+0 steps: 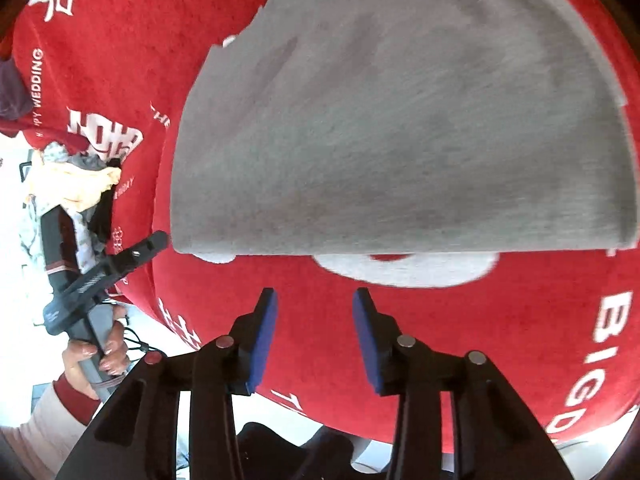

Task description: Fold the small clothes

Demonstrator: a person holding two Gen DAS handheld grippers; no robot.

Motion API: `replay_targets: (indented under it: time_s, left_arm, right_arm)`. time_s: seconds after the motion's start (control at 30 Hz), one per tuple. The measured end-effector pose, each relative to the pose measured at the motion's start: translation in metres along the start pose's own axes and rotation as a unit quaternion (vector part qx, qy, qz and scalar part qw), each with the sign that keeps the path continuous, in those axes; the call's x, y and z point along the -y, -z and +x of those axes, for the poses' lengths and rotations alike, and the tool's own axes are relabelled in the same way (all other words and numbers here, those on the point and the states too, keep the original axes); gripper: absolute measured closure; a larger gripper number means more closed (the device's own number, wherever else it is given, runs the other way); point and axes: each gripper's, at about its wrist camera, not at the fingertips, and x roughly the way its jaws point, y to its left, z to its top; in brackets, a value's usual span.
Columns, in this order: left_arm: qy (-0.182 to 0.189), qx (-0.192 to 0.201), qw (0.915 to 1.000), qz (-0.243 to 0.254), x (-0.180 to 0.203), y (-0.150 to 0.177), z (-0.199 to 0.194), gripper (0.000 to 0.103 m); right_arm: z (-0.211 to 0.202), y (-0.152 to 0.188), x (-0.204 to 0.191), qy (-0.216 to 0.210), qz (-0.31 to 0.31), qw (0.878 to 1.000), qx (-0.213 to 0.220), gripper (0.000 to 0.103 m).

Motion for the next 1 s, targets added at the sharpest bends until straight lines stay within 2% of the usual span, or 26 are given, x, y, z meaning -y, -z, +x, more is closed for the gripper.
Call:
replay_targets:
  time_s: [0.1, 0.23, 0.57, 0.87, 0.97, 1.0]
  left_arm:
    - [0.015, 0.006, 0.9999, -0.005, -0.004, -0.001, -0.006, 0.011]
    - [0.001, 0.008, 0.9999, 0.014, 0.002, 0.002, -0.008, 0.011]
    - [-0.007, 0.004, 0.9993, 0.036, 0.016, 0.008, -0.009, 0.011]
    - [0.013, 0.0, 0.9987, 0.05, 0.022, 0.003, -0.005, 0.011]
    - [0.027, -0.002, 0.9981, 0.055, 0.024, 0.001, -0.002, 0.012]
    - [0.031, -0.003, 0.9979, 0.057, 0.024, 0.001, 0.0, 0.016]
  right_arm:
    - [0.009, 0.001, -0.011, 0.037, -0.011, 0.999, -0.009, 0.06]
    - [0.01, -0.001, -0.021, 0.088, -0.04, 0.995, -0.01, 0.06]
    - [0.014, 0.002, -0.039, 0.132, -0.075, 0.988, -0.007, 0.06]
    - [0.013, 0.001, -0.033, 0.118, -0.063, 0.991, -0.006, 0.06]
    - [0.009, 0.0, -0.02, 0.058, -0.025, 0.998, -0.006, 0.06]
    - [0.009, 0.0, -0.013, 0.026, -0.002, 1.0, -0.005, 0.06]
